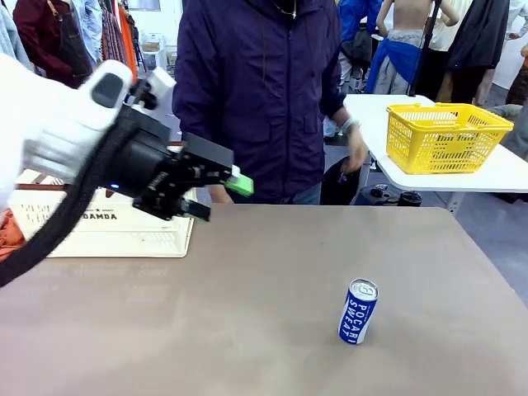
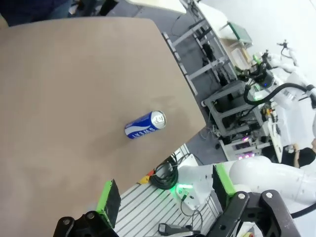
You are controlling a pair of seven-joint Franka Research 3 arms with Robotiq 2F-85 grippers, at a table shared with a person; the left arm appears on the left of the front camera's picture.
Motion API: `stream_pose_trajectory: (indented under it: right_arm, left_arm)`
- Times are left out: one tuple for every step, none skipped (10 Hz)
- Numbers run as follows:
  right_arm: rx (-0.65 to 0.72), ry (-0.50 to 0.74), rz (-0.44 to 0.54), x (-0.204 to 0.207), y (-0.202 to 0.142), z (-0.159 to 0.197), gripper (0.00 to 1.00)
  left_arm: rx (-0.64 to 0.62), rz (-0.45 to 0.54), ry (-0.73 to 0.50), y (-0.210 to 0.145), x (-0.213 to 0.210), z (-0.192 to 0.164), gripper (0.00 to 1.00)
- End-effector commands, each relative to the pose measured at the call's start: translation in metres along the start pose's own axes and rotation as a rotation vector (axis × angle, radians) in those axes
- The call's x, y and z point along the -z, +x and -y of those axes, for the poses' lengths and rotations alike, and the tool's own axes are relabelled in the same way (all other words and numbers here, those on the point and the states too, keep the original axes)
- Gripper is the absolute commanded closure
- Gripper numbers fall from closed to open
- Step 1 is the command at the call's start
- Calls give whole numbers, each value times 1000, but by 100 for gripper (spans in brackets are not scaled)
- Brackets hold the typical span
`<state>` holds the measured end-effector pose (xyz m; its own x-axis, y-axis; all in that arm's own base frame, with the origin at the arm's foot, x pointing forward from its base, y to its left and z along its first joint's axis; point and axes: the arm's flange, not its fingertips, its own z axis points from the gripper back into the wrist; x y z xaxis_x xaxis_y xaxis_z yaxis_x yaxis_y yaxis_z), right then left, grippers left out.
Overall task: Place the drinks into the Shopping basket.
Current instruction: Pick up one drink and place it into the Shopping basket.
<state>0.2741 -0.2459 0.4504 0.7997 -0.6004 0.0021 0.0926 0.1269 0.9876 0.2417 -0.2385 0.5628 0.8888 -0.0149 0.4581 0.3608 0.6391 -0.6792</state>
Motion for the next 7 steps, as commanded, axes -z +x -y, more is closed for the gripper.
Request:
stream_pose_trajectory:
  right_arm:
    - [-12, 18, 6, -1, 0, -2, 0]
    - [-12, 18, 6, -1, 0, -2, 0]
    - [-12, 18, 6, -1, 0, -2, 0]
    - [-12, 18, 6, -1, 0, -2, 0]
    - [-12, 18, 6, -1, 0, -2, 0]
    - [-12, 18, 6, -1, 0, -2, 0]
    - [-12, 18, 6, -1, 0, -2, 0]
  left_arm:
    - [-9, -126, 96, 17, 67, 54, 0]
    - [15, -211, 131, 26, 103, 76, 0]
    - [48, -308, 180, 31, 143, 95, 0]
    - [74, -378, 233, 33, 183, 110, 0]
    - [65, -400, 331, 34, 217, 117, 0]
    - [49, -443, 414, 34, 244, 120, 0]
    - [62, -475, 474, 32, 259, 122, 0]
